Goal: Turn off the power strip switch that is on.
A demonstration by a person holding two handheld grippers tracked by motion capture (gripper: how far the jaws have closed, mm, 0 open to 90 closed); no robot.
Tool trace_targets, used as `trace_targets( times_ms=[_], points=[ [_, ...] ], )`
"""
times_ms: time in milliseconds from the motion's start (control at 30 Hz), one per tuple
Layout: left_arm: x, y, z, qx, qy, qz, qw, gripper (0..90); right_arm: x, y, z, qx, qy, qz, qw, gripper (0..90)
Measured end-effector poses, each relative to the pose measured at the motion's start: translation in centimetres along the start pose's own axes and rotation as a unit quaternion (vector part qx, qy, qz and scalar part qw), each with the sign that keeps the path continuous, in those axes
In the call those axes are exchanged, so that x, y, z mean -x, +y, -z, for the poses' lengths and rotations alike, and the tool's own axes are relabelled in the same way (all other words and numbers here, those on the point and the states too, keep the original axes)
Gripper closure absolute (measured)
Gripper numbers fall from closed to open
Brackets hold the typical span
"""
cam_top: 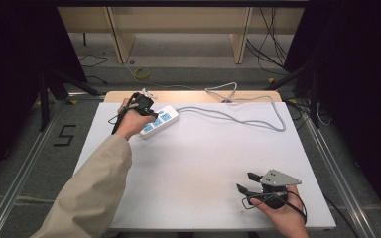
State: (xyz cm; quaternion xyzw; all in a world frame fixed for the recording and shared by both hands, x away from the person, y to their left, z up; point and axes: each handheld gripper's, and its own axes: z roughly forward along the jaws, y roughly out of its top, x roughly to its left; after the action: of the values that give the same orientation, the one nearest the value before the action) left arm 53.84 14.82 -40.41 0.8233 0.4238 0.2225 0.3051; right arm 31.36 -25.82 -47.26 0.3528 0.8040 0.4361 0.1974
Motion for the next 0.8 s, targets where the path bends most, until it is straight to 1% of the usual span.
trace_targets(
  times_ms=[67, 133, 167, 200, 300, 400, 467, 533, 567, 667, 733, 800],
  points=[
    [0.1, -0.2, 0.6, 0.008, -0.007, 0.007, 0.9999, 60.3, 0.0, 0.0, 0.0, 0.000, 0.001, 0.001, 1.0000, 41.8],
    [0.3, -0.5, 1.1, 0.009, -0.017, 0.017, 0.9997, 54.3, 0.0, 0.0, 0.0, 0.000, 0.001, 0.001, 1.0000, 41.8],
    [0.5, -0.6, 1.3, 0.009, -0.022, 0.023, 0.9995, 49.8, 0.0, 0.0, 0.0, 0.000, 0.001, 0.001, 1.0000, 41.8],
    [0.6, -0.8, 1.4, 0.008, -0.027, 0.020, 0.9994, 46.7, 0.0, 0.0, 0.0, 0.000, 0.000, 0.001, 1.0000, 41.8],
    [1.0, -1.3, 2.0, 0.018, -0.023, 0.001, 0.9996, 42.3, 0.1, 0.0, 0.0, -0.002, 0.001, 0.001, 1.0000, 41.8],
    [1.4, -1.7, 2.7, 0.029, -0.025, 0.000, 0.9993, 39.5, 0.1, 0.0, 0.0, -0.002, 0.000, 0.003, 1.0000, 41.8],
    [1.6, -2.0, 3.1, 0.032, -0.026, -0.001, 0.9991, 38.0, 0.0, 0.0, -0.1, -0.003, -0.001, 0.002, 1.0000, 41.8],
    [1.9, -2.3, 3.6, 0.037, -0.019, -0.013, 0.9990, 37.3, 0.0, 0.0, -0.1, -0.003, 0.000, 0.002, 1.0000, 41.8],
    [2.0, -2.5, 3.7, 0.043, -0.017, -0.012, 0.9989, 36.8, 0.0, 0.0, -0.1, -0.003, 0.000, 0.003, 1.0000, 41.8],
    [2.5, -2.9, 4.3, 0.049, -0.016, -0.018, 0.9985, 34.8, 0.0, 0.0, 0.0, -0.002, -0.001, 0.003, 1.0000, 41.8],
    [2.9, -3.2, 4.7, 0.054, -0.020, -0.023, 0.9981, 34.3, 0.0, 0.0, 0.0, -0.003, -0.001, 0.003, 1.0000, 41.8],
    [3.4, -3.4, 5.2, 0.053, -0.023, -0.034, 0.9978, 33.3, 0.0, 0.0, 0.0, -0.002, -0.001, 0.002, 1.0000, 41.8]
  ],
)
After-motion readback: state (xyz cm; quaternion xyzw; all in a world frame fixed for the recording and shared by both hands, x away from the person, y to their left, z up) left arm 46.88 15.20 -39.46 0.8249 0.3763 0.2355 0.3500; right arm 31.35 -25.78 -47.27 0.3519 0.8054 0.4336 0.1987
